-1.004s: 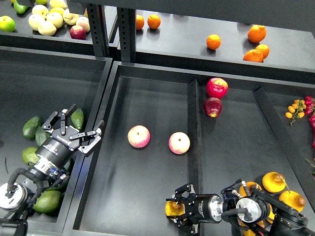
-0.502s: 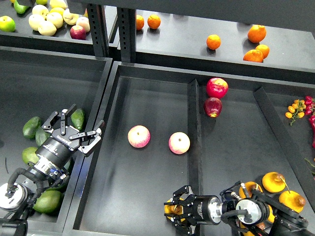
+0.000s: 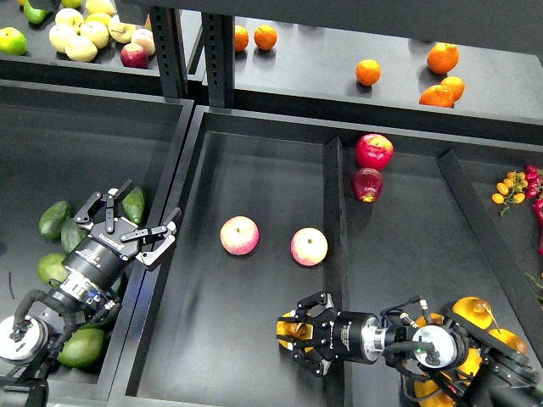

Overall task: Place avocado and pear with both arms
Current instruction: 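Carry the pear into the pear bin and open the right gripper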

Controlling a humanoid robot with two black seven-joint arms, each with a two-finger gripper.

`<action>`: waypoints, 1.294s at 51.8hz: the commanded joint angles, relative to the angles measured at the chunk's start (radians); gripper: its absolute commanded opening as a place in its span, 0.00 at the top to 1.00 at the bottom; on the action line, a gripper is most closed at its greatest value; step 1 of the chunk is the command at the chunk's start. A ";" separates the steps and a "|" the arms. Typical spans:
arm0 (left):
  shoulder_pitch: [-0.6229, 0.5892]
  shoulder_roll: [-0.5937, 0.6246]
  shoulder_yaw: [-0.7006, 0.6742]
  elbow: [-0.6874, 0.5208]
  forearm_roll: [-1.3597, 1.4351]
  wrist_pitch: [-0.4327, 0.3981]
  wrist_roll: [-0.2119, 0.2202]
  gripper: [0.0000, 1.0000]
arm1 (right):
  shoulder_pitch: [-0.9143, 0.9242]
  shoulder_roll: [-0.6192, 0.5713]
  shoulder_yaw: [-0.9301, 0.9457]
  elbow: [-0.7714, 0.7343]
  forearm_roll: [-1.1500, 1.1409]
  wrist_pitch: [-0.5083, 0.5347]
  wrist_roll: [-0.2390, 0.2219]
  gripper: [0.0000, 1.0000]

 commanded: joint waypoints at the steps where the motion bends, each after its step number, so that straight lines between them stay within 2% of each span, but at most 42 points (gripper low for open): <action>1: 0.000 0.000 0.002 0.000 0.000 0.000 0.000 0.01 | 0.002 -0.024 0.063 0.029 0.001 -0.007 0.000 0.86; 9: 0.000 0.000 0.007 0.000 0.000 0.000 0.000 0.01 | -0.008 -0.101 0.120 0.078 0.005 -0.009 0.000 0.86; 11: 0.000 0.000 0.008 0.002 0.000 0.000 0.000 0.01 | -0.012 -0.159 0.134 0.103 0.020 -0.007 0.000 0.86; 19: 0.002 0.000 0.007 0.002 0.000 0.000 0.000 0.01 | -0.055 -0.269 0.140 0.132 0.055 0.008 0.000 0.86; 30: 0.015 0.000 0.010 0.000 0.000 0.000 0.000 0.01 | -0.133 -0.340 0.143 0.143 0.055 0.050 0.000 0.85; 46: 0.017 0.000 0.010 -0.002 0.000 0.000 0.000 0.01 | -0.210 -0.352 0.143 0.130 0.049 0.062 0.000 0.85; 67: 0.020 0.000 0.010 -0.002 0.000 0.000 0.000 0.01 | -0.224 -0.348 0.142 0.071 0.046 0.064 0.000 0.82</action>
